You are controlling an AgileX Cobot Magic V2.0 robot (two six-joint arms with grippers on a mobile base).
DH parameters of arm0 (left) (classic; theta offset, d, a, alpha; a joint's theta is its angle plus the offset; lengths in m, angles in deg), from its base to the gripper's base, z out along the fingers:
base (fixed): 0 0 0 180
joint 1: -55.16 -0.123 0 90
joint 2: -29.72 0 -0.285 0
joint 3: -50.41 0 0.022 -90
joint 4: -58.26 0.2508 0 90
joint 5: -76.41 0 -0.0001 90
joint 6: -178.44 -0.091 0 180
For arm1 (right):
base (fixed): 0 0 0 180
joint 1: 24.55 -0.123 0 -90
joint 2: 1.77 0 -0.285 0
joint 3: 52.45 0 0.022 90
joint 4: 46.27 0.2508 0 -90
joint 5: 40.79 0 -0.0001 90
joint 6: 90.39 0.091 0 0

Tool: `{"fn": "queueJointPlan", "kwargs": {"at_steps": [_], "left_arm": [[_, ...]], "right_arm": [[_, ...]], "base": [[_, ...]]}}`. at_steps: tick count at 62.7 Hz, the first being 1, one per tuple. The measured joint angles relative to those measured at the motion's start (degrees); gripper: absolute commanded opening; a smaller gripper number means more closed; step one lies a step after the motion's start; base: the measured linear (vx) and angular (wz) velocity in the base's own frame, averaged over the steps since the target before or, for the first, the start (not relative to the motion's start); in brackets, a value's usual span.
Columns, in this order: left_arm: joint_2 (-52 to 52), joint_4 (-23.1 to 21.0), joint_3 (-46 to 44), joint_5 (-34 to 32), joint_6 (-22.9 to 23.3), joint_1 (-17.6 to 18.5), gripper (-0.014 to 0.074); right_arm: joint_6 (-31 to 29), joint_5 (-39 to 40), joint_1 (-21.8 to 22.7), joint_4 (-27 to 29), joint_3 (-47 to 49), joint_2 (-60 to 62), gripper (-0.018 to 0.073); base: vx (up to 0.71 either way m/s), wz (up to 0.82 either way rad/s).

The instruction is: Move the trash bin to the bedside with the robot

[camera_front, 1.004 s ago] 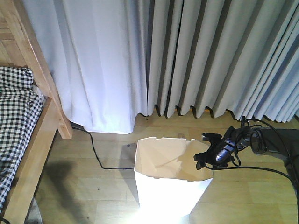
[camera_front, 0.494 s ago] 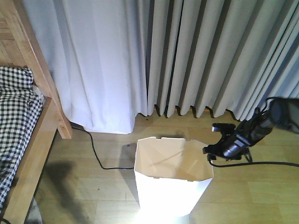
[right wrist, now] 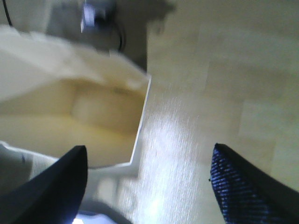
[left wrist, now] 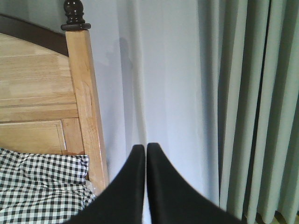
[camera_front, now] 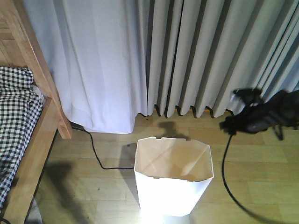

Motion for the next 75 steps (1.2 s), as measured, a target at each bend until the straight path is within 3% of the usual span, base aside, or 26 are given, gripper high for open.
{"fn": "queueJointPlan", "kwargs": {"at_steps": [26, 48, 75], "left_arm": [[0.0, 0.0, 0.0, 0.0, 0.0, 0.0, -0.0006], [0.0, 0.0, 0.0, 0.0, 0.0, 0.0, -0.0006], [0.0, 0.0, 0.0, 0.0, 0.0, 0.0, -0.0006]], "right_arm": [[0.47, -0.83, 0.0, 0.3, -14.55, 47.58, 0.053], [1.74, -13.56, 0.11, -0.48, -20.69, 74.08, 0.053], [6.13, -11.72, 0.11, -1.4, -35.93, 102.45, 0.0525]], "base": [[0.0, 0.0], [0.0, 0.0], [0.0, 0.0]]}}
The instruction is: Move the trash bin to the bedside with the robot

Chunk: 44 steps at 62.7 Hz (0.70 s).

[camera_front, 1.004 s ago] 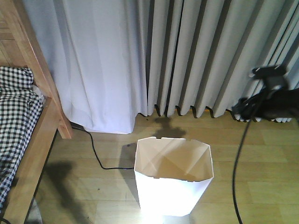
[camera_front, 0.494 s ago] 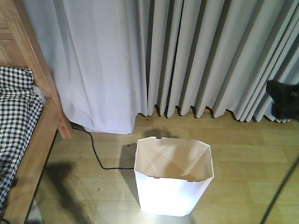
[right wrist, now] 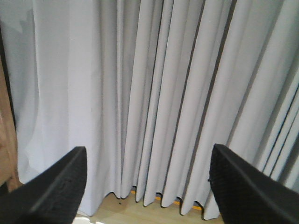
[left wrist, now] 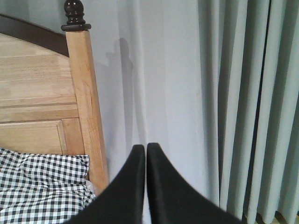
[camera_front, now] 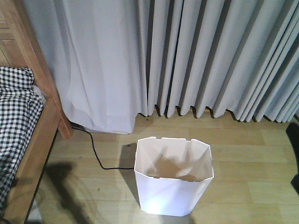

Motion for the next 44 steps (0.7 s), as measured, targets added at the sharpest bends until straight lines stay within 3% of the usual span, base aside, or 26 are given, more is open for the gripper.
{"fn": "queueJointPlan", "kwargs": {"at_steps": [4, 9, 21, 44], "left_arm": [[0.0, 0.0, 0.0, 0.0, 0.0, 0.0, -0.0006], [0.0, 0.0, 0.0, 0.0, 0.0, 0.0, -0.0006], [0.0, 0.0, 0.0, 0.0, 0.0, 0.0, -0.0006], [0.0, 0.0, 0.0, 0.0, 0.0, 0.0, -0.0006]], "right_arm": [[0.0, 1.5, 0.0, -0.49, -1.28, 1.5, 0.0494], [0.0, 3.66, 0.0, -0.98, -1.42, 2.07, 0.0389], [0.0, 4.82, 0.07, -2.74, -1.42, 2.21, -0.0015], [0.0, 4.82, 0.07, -3.86, -1.42, 2.21, -0.0008]], "base": [[0.0, 0.0], [0.0, 0.0], [0.0, 0.0], [0.0, 0.0]]}}
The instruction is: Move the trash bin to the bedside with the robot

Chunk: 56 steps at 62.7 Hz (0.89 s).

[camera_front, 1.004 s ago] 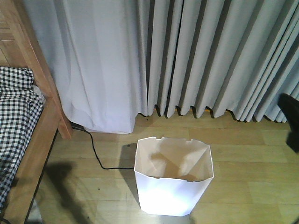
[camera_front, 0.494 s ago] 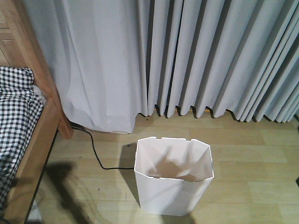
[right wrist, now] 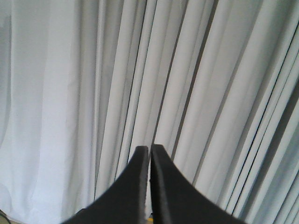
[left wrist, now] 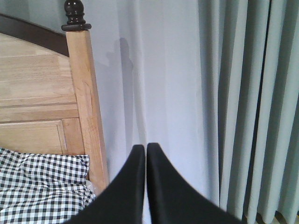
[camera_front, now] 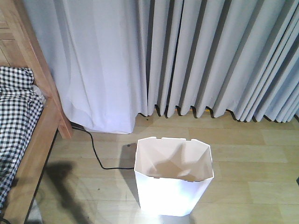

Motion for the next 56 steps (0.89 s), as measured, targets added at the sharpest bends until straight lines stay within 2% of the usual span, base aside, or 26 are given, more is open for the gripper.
{"fn": "queueJointPlan", "kwargs": {"at_steps": [24, 33, 37, 40, 52, 56], "left_arm": [[0.0, 0.0, 0.0, 0.0, 0.0, 0.0, -0.0006], [0.0, 0.0, 0.0, 0.0, 0.0, 0.0, -0.0006], [0.0, 0.0, 0.0, 0.0, 0.0, 0.0, -0.0006], [0.0, 0.0, 0.0, 0.0, 0.0, 0.0, -0.0006], [0.0, 0.0, 0.0, 0.0, 0.0, 0.0, -0.0006], [0.0, 0.0, 0.0, -0.05, 0.0, 0.0, -0.0006]], "right_arm": [[0.0, 0.0, 0.0, -0.06, 0.0, 0.0, -0.0008], [0.82, 0.43, 0.0, -1.64, -0.26, 0.0, -0.0008], [5.02, 0.46, 0.0, -4.5, -0.39, 0.16, -0.0008], [10.68, 0.93, 0.0, -8.0, -1.04, 0.99, -0.0008], [35.34, 6.95, 0.0, -30.4, -11.49, 9.08, -0.0008], [40.4, 8.86, 0.0, -34.71, -15.06, 10.86, -0.0008]], "base": [[0.0, 0.0], [0.0, 0.0], [0.0, 0.0], [0.0, 0.0], [0.0, 0.0], [0.0, 0.0]]}}
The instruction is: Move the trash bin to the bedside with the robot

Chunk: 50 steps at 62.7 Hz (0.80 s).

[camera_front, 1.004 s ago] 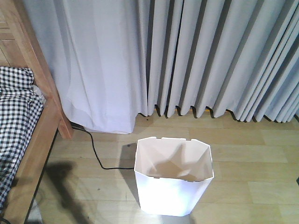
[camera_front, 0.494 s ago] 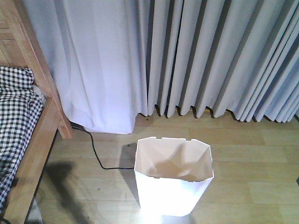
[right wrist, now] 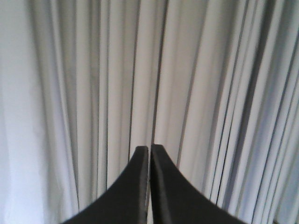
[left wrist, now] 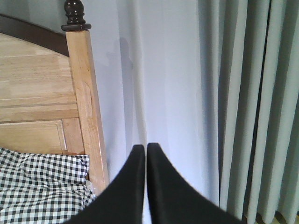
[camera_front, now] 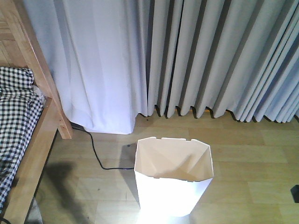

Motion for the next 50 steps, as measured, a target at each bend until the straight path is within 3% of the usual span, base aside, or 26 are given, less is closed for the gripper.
{"fn": "queueJointPlan", "kwargs": {"at_steps": [9, 20, 50], "left_arm": [[0.0, 0.0, 0.0, 0.0, 0.0, 0.0, -0.0006], [0.0, 0.0, 0.0, 0.0, 0.0, 0.0, -0.0006], [0.0, 0.0, 0.0, 0.0, 0.0, 0.0, -0.0006]], "right_arm": [[4.79, 1.59, -0.65, -2.9, -1.54, 0.28, -0.0008], [4.8, 1.87, -4.34, -3.12, -1.56, 0.28, -0.0008], [4.8, 1.93, -4.39, -3.02, -1.56, 0.28, -0.0008]], "base": [[0.0, 0.0], [0.0, 0.0], [0.0, 0.0]]}}
